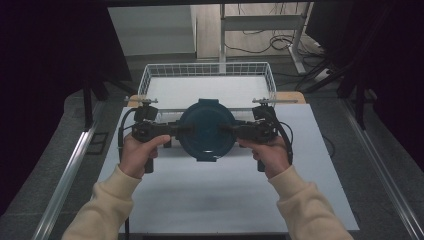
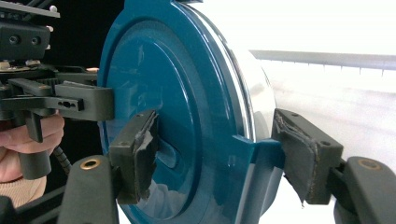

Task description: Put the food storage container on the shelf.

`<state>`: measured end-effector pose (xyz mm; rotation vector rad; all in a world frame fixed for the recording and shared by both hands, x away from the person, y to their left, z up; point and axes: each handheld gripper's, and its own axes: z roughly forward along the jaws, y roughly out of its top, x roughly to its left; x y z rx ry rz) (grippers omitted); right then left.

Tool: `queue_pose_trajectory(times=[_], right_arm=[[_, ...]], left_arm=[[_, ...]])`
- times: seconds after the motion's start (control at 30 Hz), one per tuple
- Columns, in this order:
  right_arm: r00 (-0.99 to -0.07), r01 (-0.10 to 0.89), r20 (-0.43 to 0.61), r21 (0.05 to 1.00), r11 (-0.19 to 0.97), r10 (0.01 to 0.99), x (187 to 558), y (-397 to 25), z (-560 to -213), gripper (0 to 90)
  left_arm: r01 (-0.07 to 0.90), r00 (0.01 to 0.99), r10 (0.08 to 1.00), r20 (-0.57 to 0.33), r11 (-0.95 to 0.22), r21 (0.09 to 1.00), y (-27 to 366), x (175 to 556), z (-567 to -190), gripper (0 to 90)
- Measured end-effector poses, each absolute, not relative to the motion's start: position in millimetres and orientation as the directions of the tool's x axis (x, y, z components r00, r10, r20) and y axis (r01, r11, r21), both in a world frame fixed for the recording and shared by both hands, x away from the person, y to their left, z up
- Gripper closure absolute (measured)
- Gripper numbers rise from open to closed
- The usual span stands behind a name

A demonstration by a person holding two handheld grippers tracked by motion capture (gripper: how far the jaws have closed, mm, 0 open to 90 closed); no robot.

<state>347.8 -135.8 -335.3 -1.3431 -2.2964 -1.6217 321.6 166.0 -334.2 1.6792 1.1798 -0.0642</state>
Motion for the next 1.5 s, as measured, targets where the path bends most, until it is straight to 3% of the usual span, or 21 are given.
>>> queue_pose_trajectory(times=[0.4, 0.8, 1.27, 1.5], right_arm=[[-0.648, 0.62, 0.448, 0.78, 0.085, 0.616, 374.1, -136.6, -293.6, 33.2], [-0.64, 0.634, 0.455, 0.767, 0.092, 0.619, 424.0, -134.2, -280.2, 33.2], [-0.577, 0.717, 0.51, 0.691, 0.096, 0.639, 472.8, -125.5, -291.0, 33.2], [-0.519, 0.753, 0.565, 0.657, 0.03, 0.641, 487.8, -126.5, -297.3, 33.7]], left_arm=[[0.687, 0.541, 0.662, -0.519, 0.01, 0.727, 166.3, 350.3, -292.2, 38.9], [0.712, 0.528, 0.659, -0.535, 0.001, 0.702, 168.8, 403.2, -278.5, 39.0], [0.766, 0.467, 0.641, -0.609, 0.05, 0.64, 177.4, 450.2, -299.2, 38.5], [0.803, 0.402, 0.602, -0.69, 0.13, 0.582, 181.7, 470.3, -311.5, 38.6]])
